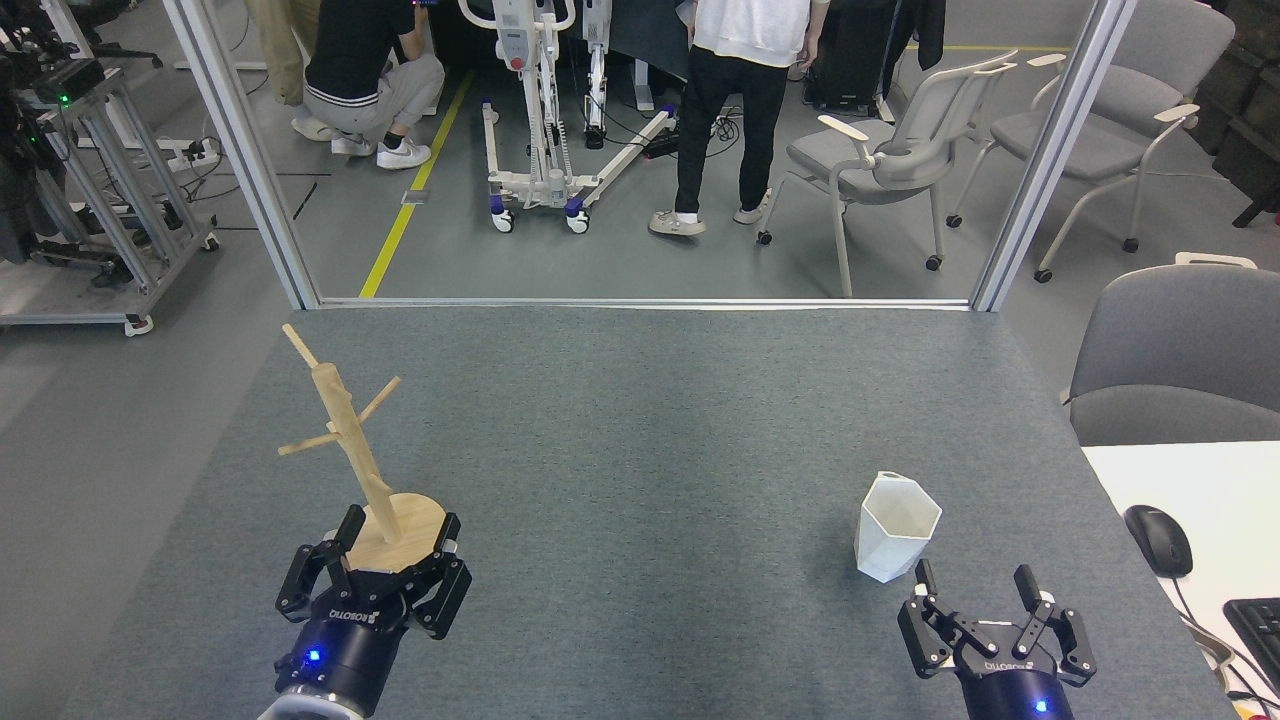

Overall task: Hang cup on storage rack
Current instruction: 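Open the right gripper and move it toward the white hexagonal cup, then close the right gripper on the white cup's rim, then lift the white cup with the right gripper toward the center, then bring the left gripper up to the cup and grasp it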

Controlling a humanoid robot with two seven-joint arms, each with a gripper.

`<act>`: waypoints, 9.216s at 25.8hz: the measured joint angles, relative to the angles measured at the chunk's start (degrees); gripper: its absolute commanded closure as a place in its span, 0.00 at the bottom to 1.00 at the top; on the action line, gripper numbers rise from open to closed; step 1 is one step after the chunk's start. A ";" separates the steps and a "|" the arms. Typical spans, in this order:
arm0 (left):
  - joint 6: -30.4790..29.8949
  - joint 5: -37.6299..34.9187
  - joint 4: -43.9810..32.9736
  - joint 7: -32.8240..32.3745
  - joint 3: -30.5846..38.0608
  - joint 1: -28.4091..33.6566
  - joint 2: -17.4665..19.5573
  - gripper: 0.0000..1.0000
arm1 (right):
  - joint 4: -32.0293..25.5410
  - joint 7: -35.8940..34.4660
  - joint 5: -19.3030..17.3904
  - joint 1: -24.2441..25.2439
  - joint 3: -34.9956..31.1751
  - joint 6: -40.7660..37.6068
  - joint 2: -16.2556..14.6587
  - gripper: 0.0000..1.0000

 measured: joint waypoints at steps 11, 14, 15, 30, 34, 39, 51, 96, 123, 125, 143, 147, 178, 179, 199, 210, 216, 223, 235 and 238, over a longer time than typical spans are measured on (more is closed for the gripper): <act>-1.35 1.13 -0.07 0.03 -0.23 0.35 -0.55 0.00 | 3.42 0.19 -1.41 0.29 0.58 -0.37 -0.22 0.01; -1.43 1.13 -0.09 0.41 -0.22 0.28 -0.66 0.00 | 6.70 -0.01 -1.44 -0.62 1.12 -0.39 -0.27 0.01; -1.38 1.12 -0.09 0.63 -0.22 0.27 -0.70 0.00 | 7.75 -0.08 -1.44 -1.05 1.36 -0.39 -0.29 0.01; -0.87 1.10 -0.05 1.77 -0.21 0.06 -0.75 0.00 | 25.00 -0.21 -1.37 -12.88 3.07 -0.11 -1.25 0.01; -0.82 1.10 -0.05 1.86 -0.21 0.12 -0.80 0.00 | 27.53 -0.23 -1.37 -14.48 3.24 -0.10 -1.37 0.01; -0.67 1.15 -0.05 1.86 -0.22 0.30 -0.85 0.00 | 30.35 -0.29 -1.37 -16.79 3.44 -0.02 -1.51 0.01; -0.80 1.19 -0.11 1.81 -0.22 0.66 -0.86 0.00 | 34.27 -0.30 -1.48 -21.23 3.99 0.11 -1.92 0.01; -0.99 1.27 -0.05 1.74 -0.48 -0.01 -2.61 0.00 | 33.59 -0.30 -4.32 -25.69 4.83 -5.57 -5.90 0.94; -8.29 0.96 0.00 3.57 -12.36 2.00 -4.78 0.05 | 16.05 1.84 -25.75 -32.51 21.85 -34.53 -11.96 1.00; -5.19 0.72 0.11 3.39 -13.91 2.01 -6.50 0.05 | 14.84 5.44 -26.01 -32.83 23.00 -35.62 -11.28 1.00; 19.68 -10.28 1.45 -3.68 -24.33 0.40 -13.35 0.04 | 0.86 27.25 -26.03 -35.64 35.65 7.44 -9.40 1.00; 23.62 -12.25 1.94 -6.66 -26.93 -2.66 -14.31 0.04 | -0.25 30.13 -25.70 -37.31 38.02 15.59 -9.20 1.00; 36.56 -12.11 12.82 -19.13 -31.09 -21.71 -15.49 0.03 | 0.15 38.40 -15.27 -42.09 47.76 44.32 0.09 1.00; 36.60 -12.11 12.79 -19.07 -31.11 -21.70 -15.50 0.04 | 0.17 38.44 -15.24 -42.01 47.80 44.37 0.16 1.00; 34.90 -11.74 19.70 -17.97 -31.05 -28.17 -15.53 0.04 | 1.48 38.71 -13.88 -41.69 48.50 44.54 0.80 1.00; 34.07 -9.24 24.93 -18.05 -31.08 -32.11 -15.63 0.29 | 1.47 38.43 -13.64 -41.49 48.55 44.54 0.80 1.00; 32.80 -8.56 25.89 -18.17 -31.10 -32.71 -15.65 0.57 | 1.48 38.13 -13.58 -41.09 48.57 44.29 0.88 1.00; 32.68 -8.53 25.74 -18.40 -31.09 -32.77 -15.61 0.77 | 1.46 38.13 -13.48 -41.05 48.55 44.29 0.90 0.42; 30.06 -8.79 24.95 -17.66 -31.09 -32.79 -15.51 0.83 | 1.29 38.27 -9.90 -40.48 48.60 44.68 0.92 0.01; 29.25 -8.84 24.81 -17.19 -31.08 -32.76 -15.53 0.83 | 1.06 38.00 -9.69 -40.33 48.62 44.60 0.89 0.01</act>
